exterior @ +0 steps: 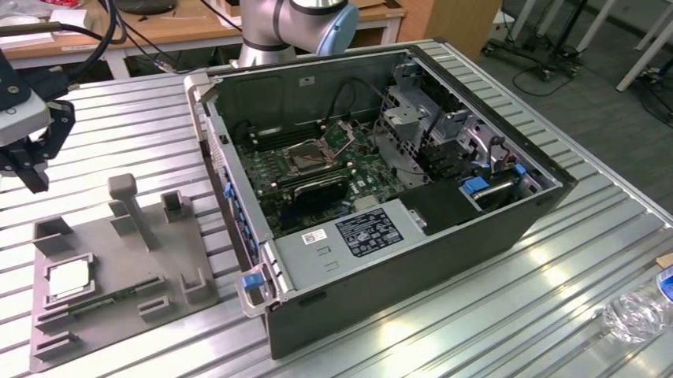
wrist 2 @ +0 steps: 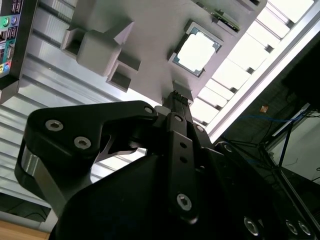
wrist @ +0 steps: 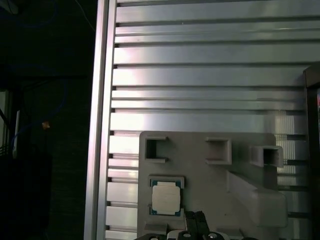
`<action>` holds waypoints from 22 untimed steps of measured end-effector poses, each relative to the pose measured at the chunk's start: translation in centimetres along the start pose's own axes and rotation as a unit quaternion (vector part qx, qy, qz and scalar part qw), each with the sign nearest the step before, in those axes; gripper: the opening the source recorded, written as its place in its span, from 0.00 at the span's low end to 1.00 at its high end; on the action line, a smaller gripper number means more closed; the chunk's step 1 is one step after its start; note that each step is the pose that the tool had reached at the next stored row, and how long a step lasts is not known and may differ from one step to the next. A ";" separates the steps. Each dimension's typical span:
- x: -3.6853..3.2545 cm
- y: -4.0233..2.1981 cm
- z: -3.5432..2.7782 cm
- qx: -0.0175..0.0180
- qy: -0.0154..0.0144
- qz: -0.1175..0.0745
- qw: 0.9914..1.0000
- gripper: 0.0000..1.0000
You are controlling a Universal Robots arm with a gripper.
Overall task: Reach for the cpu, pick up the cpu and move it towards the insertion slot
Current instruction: 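Reach for the cpu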
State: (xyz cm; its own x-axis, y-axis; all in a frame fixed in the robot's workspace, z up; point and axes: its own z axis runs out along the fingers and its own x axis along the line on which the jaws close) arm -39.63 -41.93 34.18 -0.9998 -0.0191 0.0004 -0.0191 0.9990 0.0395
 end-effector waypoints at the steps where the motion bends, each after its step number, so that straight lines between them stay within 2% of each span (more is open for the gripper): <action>1: 0.02 -0.04 0.05 0.000 0.000 0.000 1.000 0.11; 22: 0.21 -0.34 0.87 0.000 0.000 0.000 1.000 0.11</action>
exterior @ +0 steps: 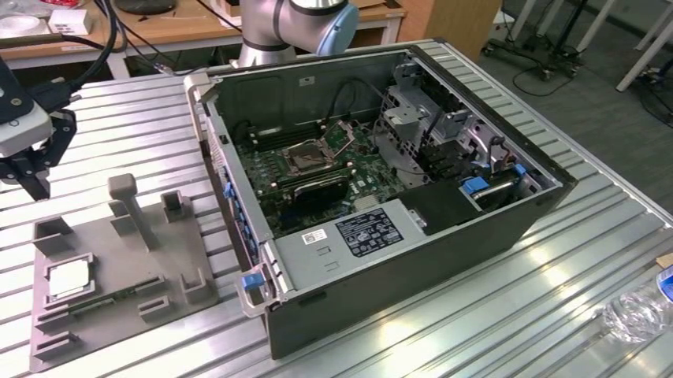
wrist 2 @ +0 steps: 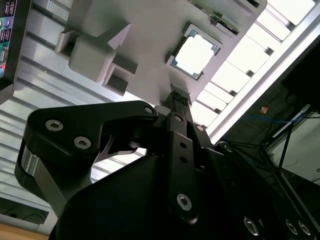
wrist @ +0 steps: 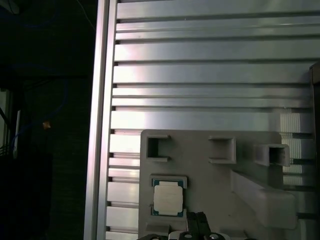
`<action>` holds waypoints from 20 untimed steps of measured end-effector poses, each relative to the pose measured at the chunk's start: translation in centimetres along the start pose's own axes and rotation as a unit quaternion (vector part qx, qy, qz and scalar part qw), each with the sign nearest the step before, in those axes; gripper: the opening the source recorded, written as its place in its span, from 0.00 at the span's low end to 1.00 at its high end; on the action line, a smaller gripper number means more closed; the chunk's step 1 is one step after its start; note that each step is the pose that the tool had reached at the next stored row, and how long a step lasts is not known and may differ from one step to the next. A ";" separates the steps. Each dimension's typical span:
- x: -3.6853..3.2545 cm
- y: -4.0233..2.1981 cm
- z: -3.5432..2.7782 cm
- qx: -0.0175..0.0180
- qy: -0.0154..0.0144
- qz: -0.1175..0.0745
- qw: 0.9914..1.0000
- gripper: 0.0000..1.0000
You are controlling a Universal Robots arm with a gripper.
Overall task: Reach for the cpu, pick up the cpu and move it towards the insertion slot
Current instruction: 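Reach for the cpu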
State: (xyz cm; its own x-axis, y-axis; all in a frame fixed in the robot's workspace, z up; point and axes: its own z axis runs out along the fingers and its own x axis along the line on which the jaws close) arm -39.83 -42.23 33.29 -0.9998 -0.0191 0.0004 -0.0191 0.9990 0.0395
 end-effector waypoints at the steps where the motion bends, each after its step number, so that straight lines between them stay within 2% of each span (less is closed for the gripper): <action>1: 0.01 -0.01 0.05 0.000 0.000 0.000 1.000 0.11; 20: 0.14 -0.12 0.67 0.000 0.000 0.000 1.000 0.11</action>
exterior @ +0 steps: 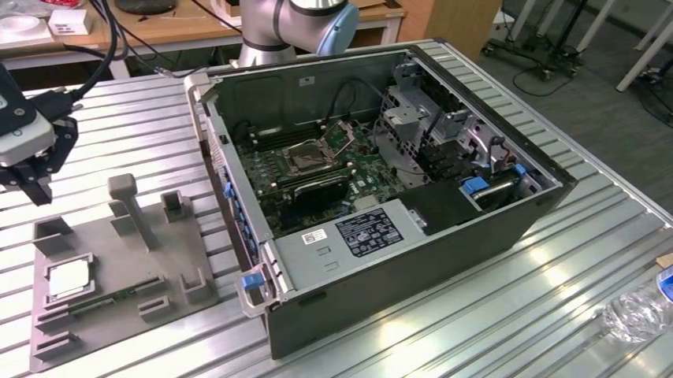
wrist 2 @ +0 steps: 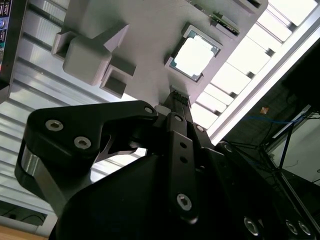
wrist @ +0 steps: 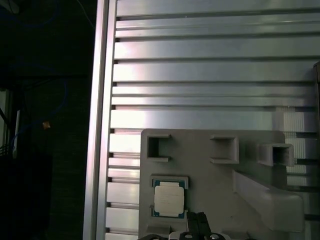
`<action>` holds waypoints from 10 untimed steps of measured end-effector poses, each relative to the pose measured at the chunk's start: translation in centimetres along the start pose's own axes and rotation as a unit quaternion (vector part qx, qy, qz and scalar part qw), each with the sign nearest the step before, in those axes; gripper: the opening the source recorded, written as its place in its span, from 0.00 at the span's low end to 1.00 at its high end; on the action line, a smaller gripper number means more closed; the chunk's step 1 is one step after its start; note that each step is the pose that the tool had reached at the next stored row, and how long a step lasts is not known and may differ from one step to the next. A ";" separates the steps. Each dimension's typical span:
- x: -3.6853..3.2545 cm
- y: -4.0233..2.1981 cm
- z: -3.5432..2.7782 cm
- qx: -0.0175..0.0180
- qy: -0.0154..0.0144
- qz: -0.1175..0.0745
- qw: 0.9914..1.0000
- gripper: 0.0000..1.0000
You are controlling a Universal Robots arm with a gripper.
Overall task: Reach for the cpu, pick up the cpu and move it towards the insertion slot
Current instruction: 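Reach for the cpu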
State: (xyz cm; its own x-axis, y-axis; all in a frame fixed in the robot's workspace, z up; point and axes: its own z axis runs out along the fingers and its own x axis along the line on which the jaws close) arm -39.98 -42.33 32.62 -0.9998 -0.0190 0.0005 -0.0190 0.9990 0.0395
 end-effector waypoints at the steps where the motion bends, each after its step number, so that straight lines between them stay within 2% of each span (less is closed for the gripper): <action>1: 0.00 -0.01 0.03 0.000 0.000 0.000 1.000 0.11; 10: 0.00 -0.02 0.20 0.000 0.000 0.000 1.000 0.11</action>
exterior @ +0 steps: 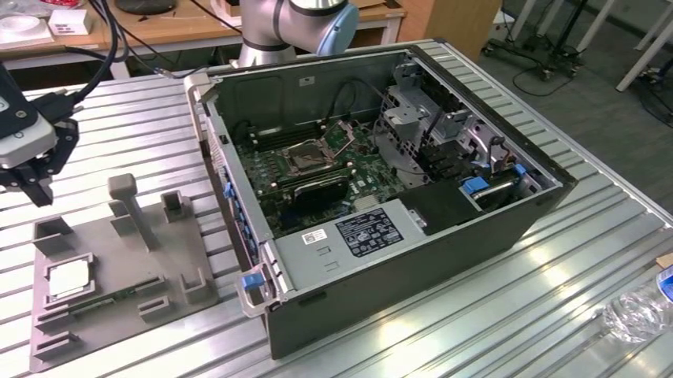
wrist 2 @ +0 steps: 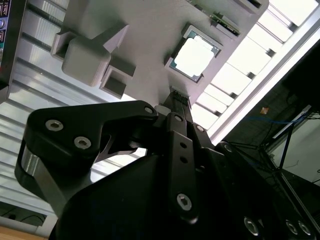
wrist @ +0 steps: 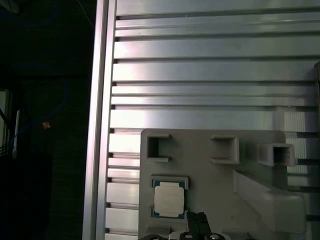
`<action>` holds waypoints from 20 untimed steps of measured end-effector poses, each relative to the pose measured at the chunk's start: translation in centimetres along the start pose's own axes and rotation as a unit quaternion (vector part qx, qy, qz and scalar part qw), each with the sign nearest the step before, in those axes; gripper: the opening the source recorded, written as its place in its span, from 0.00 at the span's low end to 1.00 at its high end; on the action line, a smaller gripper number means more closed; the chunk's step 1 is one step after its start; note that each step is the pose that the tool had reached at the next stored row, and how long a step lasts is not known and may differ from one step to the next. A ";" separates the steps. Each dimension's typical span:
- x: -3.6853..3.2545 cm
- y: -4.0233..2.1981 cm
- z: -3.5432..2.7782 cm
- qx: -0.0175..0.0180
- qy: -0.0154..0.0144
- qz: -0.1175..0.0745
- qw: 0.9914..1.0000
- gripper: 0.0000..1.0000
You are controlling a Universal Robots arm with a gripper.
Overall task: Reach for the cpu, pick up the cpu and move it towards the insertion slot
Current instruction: 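Reach for the cpu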
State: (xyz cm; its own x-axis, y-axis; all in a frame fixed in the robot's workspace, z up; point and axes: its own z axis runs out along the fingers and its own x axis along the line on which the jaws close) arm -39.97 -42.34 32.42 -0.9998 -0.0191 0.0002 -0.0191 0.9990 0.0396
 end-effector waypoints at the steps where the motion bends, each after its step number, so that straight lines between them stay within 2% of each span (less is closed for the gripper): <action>1: 0.00 0.00 0.05 0.000 0.000 0.000 1.000 0.11; 20: 0.05 -0.03 0.41 0.000 0.000 0.000 1.000 0.11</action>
State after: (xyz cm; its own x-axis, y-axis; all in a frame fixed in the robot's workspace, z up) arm -40.02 -42.36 32.01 -0.9998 -0.0191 0.0005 -0.0191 0.9990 0.0400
